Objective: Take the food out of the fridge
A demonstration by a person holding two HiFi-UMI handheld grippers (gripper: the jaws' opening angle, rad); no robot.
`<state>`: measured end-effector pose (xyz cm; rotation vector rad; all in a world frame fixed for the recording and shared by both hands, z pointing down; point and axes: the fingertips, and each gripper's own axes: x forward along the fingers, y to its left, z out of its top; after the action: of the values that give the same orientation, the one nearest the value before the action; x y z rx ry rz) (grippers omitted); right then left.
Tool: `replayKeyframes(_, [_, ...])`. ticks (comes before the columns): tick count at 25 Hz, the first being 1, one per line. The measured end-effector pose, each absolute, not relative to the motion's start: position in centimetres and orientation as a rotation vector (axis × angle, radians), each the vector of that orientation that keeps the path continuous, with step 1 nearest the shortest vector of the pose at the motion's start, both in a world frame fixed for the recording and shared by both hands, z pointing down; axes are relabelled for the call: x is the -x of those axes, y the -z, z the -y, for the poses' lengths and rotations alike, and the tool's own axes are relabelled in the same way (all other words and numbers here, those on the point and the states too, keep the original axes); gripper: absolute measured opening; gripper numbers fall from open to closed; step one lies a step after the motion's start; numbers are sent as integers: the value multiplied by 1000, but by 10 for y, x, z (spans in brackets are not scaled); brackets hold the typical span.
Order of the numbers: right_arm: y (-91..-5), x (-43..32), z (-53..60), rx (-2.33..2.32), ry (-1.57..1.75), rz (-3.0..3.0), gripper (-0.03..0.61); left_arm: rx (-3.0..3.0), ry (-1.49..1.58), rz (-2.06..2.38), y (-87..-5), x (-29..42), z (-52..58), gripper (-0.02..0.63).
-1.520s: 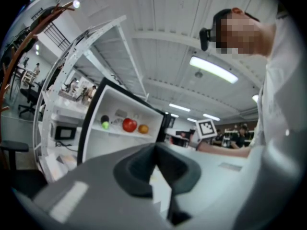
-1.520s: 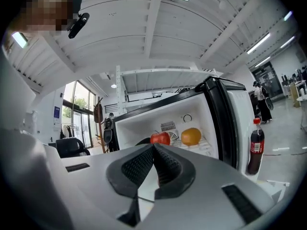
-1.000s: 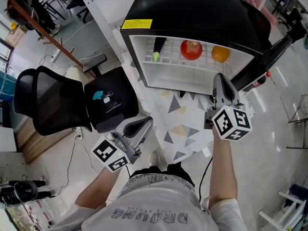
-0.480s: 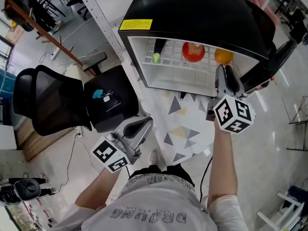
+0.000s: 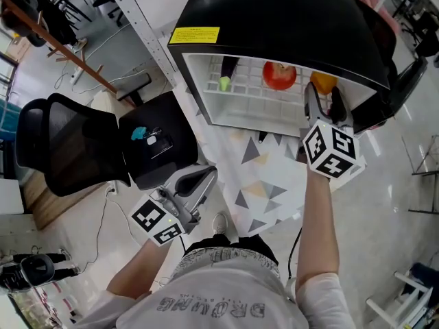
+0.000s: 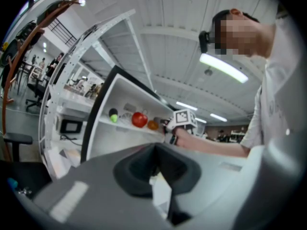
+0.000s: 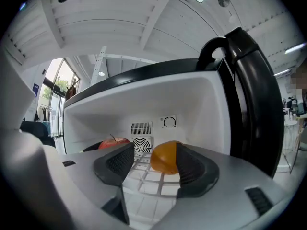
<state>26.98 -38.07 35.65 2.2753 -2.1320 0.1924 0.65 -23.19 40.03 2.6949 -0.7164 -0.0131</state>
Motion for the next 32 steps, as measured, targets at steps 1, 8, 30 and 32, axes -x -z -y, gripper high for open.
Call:
replayKeyframes(1, [-358,-271,383,-2281,-191,2113,249,-2694,12,716,-401,-6,233,6])
replayKeyframes(8, [-369,-283,394,-2317,-189,1974,282,-2691,8,716,-403,-2,238,6])
replayKeyframes(30, [-383,-294,409,-2279,-194,1810,275,-2694,10,711,-403,-3,246,6])
replayKeyframes(32, [-383,-295,408,-2279,-197,1814,273,-2695,9,710,-403,-3,245,6])
